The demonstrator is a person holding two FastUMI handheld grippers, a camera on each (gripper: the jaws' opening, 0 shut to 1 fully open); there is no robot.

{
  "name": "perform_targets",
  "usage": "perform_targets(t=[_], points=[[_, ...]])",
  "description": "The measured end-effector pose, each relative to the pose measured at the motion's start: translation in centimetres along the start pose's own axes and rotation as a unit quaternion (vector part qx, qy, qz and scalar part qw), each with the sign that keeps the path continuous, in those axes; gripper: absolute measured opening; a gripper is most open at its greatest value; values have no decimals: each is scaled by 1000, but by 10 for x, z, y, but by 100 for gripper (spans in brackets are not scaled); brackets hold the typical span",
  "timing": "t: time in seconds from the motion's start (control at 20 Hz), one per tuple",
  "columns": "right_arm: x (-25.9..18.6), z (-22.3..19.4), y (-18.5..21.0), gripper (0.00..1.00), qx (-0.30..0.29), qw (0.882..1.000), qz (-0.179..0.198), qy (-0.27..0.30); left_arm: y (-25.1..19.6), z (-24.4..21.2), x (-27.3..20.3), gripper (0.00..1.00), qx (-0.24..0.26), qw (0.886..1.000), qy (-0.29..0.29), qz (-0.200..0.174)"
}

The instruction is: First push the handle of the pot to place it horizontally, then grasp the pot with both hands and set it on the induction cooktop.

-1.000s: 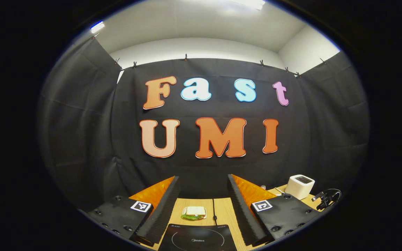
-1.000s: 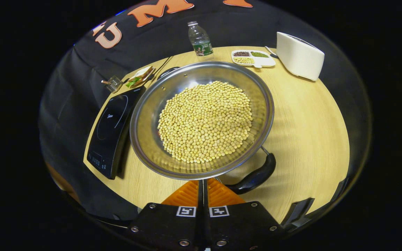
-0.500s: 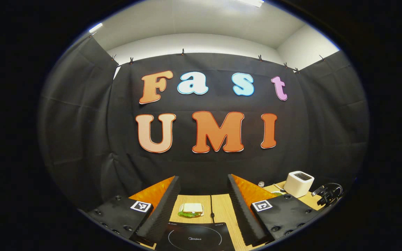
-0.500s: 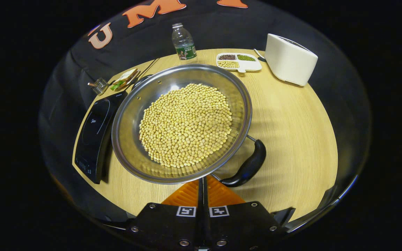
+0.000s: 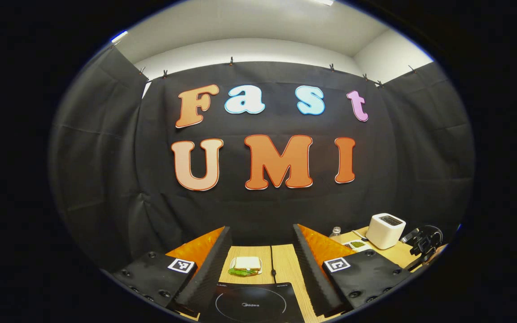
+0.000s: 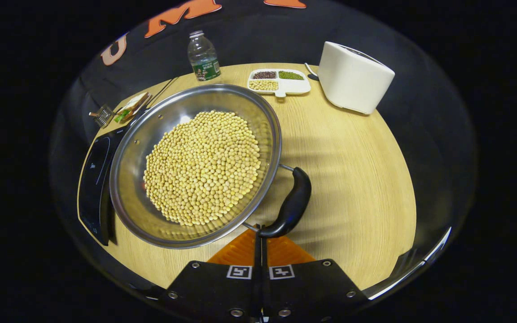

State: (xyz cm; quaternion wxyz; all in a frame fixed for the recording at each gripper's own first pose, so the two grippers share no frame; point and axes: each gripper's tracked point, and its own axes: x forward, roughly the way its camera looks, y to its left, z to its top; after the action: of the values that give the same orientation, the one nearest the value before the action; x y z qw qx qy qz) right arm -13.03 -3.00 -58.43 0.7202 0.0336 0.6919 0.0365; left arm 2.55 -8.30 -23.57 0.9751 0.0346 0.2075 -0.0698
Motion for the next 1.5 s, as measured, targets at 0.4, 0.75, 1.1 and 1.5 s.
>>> perform_targets(t=[0.4, 0.75, 1.1, 1.5], points=[[12, 29, -15, 0, 11, 1000, -23, -7, -9, -31, 14, 91, -1, 999, 38, -13], [25, 58, -26, 0, 30, 999, -23, -19, -28, -78, 28, 90, -7, 995, 89, -33], [40, 88, -34, 0, 50, 998, -12, -32, -63, -142, 43, 90, -22, 983, 174, -61], [42, 108, -36, 0, 57, 998, 2, -39, -103, -196, 48, 90, -26, 964, 249, -84]])
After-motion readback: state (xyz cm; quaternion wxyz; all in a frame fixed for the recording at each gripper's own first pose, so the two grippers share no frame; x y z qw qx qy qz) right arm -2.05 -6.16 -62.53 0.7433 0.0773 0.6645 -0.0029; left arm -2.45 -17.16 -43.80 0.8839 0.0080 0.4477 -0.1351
